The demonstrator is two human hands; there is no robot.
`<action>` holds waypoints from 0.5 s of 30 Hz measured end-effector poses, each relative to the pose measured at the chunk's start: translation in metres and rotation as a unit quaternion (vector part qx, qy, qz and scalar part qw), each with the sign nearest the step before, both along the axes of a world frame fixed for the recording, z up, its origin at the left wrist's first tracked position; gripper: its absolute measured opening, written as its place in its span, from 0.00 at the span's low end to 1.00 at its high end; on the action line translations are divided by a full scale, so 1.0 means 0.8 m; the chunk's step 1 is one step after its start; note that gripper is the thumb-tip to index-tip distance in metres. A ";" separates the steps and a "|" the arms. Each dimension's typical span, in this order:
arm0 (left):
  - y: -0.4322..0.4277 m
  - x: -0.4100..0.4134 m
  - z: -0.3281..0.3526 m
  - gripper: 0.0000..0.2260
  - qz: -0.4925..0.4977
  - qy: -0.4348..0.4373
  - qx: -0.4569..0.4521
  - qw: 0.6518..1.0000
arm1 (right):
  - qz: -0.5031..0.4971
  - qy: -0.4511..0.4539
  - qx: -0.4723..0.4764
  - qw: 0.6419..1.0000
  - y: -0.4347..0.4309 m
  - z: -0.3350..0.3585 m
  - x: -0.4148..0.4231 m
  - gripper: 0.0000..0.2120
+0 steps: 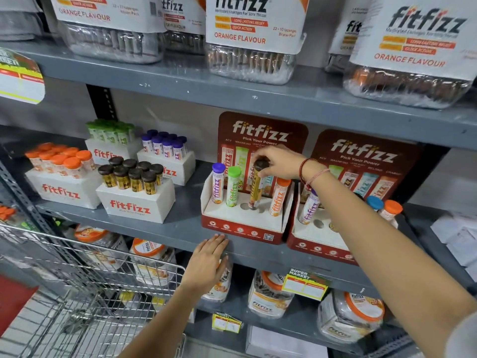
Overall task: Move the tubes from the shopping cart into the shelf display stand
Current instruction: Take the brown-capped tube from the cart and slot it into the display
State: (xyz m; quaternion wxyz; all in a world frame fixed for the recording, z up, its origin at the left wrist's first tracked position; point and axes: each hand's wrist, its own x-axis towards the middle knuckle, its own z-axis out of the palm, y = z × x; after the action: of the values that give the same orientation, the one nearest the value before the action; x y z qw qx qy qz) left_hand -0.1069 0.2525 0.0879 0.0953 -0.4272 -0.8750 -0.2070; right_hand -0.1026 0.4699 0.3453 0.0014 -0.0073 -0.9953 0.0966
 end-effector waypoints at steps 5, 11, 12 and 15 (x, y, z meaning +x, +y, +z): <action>-0.002 0.002 0.000 0.19 -0.003 0.002 -0.004 1.000 | 0.023 0.017 -0.025 0.999 -0.001 0.003 -0.001 0.16; -0.002 0.003 0.002 0.20 -0.006 -0.004 -0.010 1.000 | 0.023 -0.007 0.015 1.000 -0.001 -0.003 -0.006 0.16; -0.002 0.003 0.002 0.20 -0.006 -0.005 -0.011 1.000 | 0.021 -0.009 0.015 1.000 0.001 -0.005 -0.006 0.16; -0.002 0.004 0.002 0.20 -0.002 -0.010 -0.015 1.000 | 0.017 -0.016 0.012 1.000 0.007 -0.009 -0.008 0.16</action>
State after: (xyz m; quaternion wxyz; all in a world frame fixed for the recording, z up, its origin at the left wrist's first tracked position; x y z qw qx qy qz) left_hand -0.1040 0.2506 0.0899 0.0799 -0.4284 -0.8778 -0.1987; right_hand -0.1094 0.4752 0.3381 -0.0156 0.0076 -0.9962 0.0849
